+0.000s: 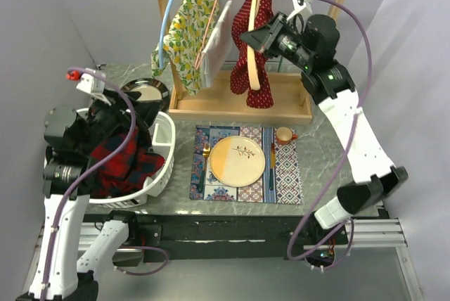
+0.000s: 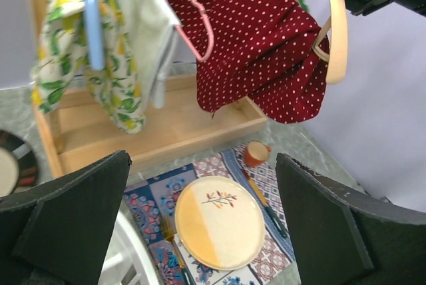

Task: Remove the skirt from the hanger

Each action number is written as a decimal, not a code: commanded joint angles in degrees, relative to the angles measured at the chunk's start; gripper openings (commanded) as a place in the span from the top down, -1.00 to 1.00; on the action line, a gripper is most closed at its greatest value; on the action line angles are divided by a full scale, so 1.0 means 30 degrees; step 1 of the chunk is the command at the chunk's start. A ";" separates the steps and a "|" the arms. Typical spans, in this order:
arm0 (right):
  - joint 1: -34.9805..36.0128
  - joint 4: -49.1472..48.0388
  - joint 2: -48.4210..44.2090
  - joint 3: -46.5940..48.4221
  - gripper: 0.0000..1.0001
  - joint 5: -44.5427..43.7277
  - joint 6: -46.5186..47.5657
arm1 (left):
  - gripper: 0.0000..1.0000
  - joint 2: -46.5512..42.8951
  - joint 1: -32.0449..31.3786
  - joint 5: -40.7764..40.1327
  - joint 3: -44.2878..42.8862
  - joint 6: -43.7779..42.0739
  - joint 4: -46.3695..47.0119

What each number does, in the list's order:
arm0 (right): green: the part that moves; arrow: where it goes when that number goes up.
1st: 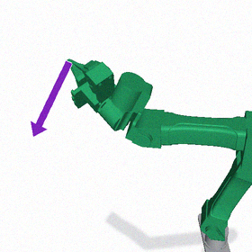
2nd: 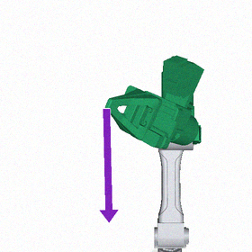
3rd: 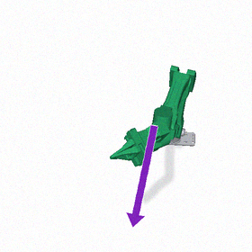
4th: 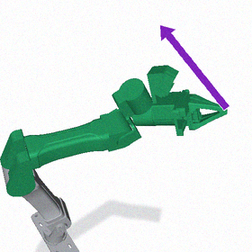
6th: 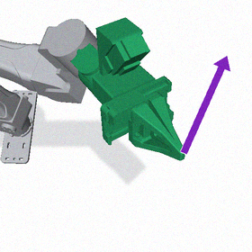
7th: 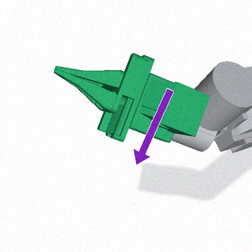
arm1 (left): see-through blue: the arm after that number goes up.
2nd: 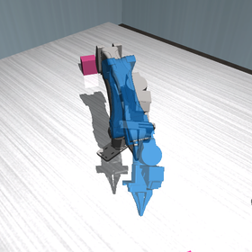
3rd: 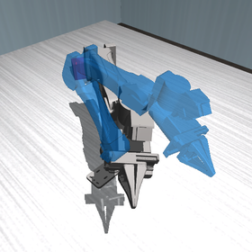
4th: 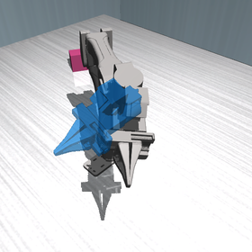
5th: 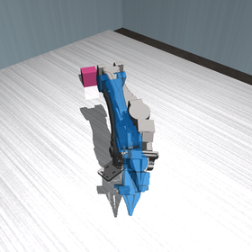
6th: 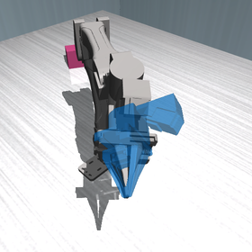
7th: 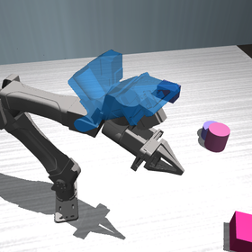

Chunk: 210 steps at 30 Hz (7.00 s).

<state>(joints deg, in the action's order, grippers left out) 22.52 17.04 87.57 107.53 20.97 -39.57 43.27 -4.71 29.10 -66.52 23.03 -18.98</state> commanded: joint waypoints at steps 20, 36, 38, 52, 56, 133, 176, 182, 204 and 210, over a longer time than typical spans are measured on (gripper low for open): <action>0.0373 -0.8490 -0.9968 -1.0205 1.00 0.5518 -0.5206 | -0.94 0.4002 -0.8738 0.1755 0.0493 -0.4011 0.7555; 0.0549 -0.9371 -1.2285 -1.1818 1.00 0.6105 -0.6468 | -0.94 0.8926 -1.5419 -0.2550 -0.0502 -0.8669 0.9958; 0.0549 -0.9429 -1.2373 -1.1877 1.00 0.6163 -0.6555 | -0.94 0.9597 -1.5714 -0.2844 -0.0618 -0.8875 1.0455; 0.0578 -0.5332 -1.2461 -1.1057 1.00 0.3327 -0.2839 | 0.98 0.6442 -1.6448 -0.6505 0.0493 -0.8175 0.9320; 0.0520 -0.3923 -1.2987 -1.1290 1.00 0.1070 -0.1372 | 0.98 0.3692 -1.6448 -0.8493 0.0408 -0.7793 0.7708; 0.0519 -0.3072 -1.1846 -1.1846 1.00 -0.0192 0.0153 | -0.98 0.5395 0.2331 -2.8285 -0.2299 1.3017 -1.2682; -0.1469 -1.0329 -0.1188 -0.4583 1.00 0.4405 -0.7255 | -0.93 0.0292 -0.0364 -1.5196 0.5645 0.0884 0.2308; -0.2409 -1.1655 0.0983 -0.2417 1.00 0.5108 -0.8957 | -0.93 -0.0856 -0.0364 -1.2017 0.6236 -0.1462 0.3427; -0.4285 -1.2537 0.3713 -0.1563 0.34 0.6076 -1.2475 | -0.94 -0.1796 -0.0364 -1.0463 0.7028 -0.1582 0.3486; -0.4373 -0.9465 0.0580 -0.4081 -0.10 0.4818 -0.9695 | -0.93 -0.1473 -0.0364 -1.0258 0.6881 -0.1670 0.3222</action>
<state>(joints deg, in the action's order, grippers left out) 9.85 -16.12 97.71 98.00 38.04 -75.46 38.63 -5.72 -3.27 -45.32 19.11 -10.83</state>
